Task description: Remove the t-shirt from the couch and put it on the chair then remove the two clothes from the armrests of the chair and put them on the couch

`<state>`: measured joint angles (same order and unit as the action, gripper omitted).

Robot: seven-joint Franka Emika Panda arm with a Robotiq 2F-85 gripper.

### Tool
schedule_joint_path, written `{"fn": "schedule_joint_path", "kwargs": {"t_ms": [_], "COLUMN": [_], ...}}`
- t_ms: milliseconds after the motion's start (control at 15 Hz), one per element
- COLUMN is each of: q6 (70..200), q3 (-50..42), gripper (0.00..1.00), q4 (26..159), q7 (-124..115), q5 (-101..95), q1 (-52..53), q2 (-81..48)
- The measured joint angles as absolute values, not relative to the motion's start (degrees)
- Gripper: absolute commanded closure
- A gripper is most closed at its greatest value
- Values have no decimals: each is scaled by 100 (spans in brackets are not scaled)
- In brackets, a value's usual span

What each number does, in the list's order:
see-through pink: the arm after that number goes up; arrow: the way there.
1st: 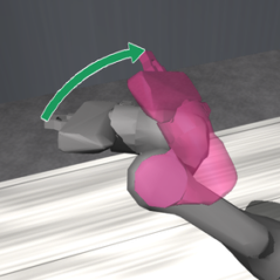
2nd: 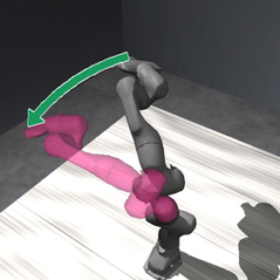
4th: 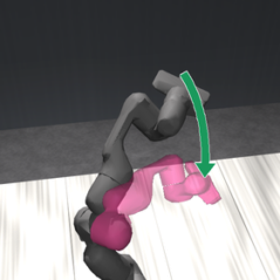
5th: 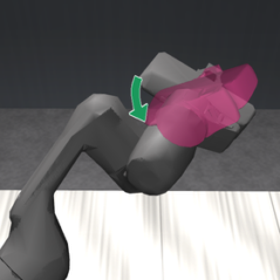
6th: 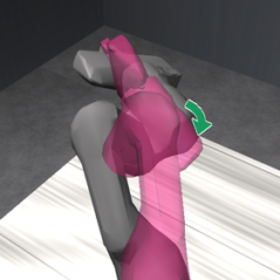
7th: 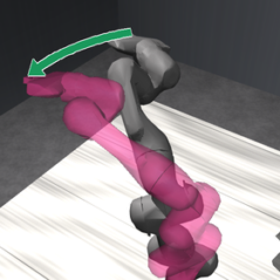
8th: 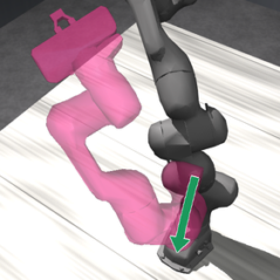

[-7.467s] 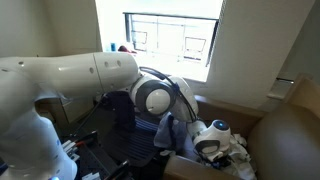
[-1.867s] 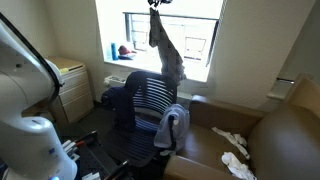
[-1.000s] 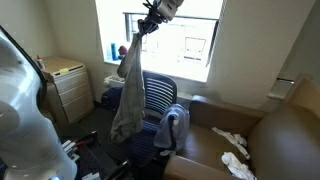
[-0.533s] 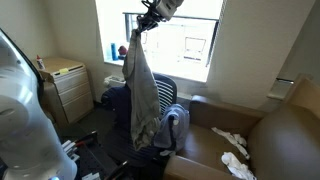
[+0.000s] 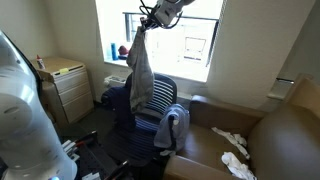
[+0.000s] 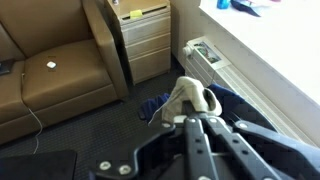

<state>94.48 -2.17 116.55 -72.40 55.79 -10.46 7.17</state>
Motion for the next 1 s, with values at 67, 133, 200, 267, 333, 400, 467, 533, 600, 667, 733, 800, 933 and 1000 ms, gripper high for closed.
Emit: {"fn": "schedule_joint_path", "kwargs": {"t_ms": [67,133,200,267,333,400,467,533,600,667,733,800,933,1000], "q6": [9448,9448,9458,9467,9468,9468,9467,9464,9464,9463,9463,9463,9463,9463], "q3": [-223,-231,-240,-246,-250,-252,-254,-256,-257,-258,-259,-259,-260,-260], "gripper": [100,100,100,100,100,74,97,92,84,77,74,74,74,74], "q4": [11656,11655,11655,11654,11653,11653,11653,11653,11653,11653,11653,11653,11653,11653], "q7": [-7245,-7245,-7221,-7159,-7085,-7016,-6957,-6956,-6958,-6959,-6959,-6959,-6959,-6959], "q5": [5567,5559,5554,5553,5553,5553,5553,5552,5552,5552,5552,5552,5552,5552], "q1": [-1037,-1029,-1017,-1007,-1001,-995,-992,-992,-992,-992,-991,-991,-991,-991], "q2": [717,714,712,712,711,710,710,709,710,710,710,710,710,710]}}
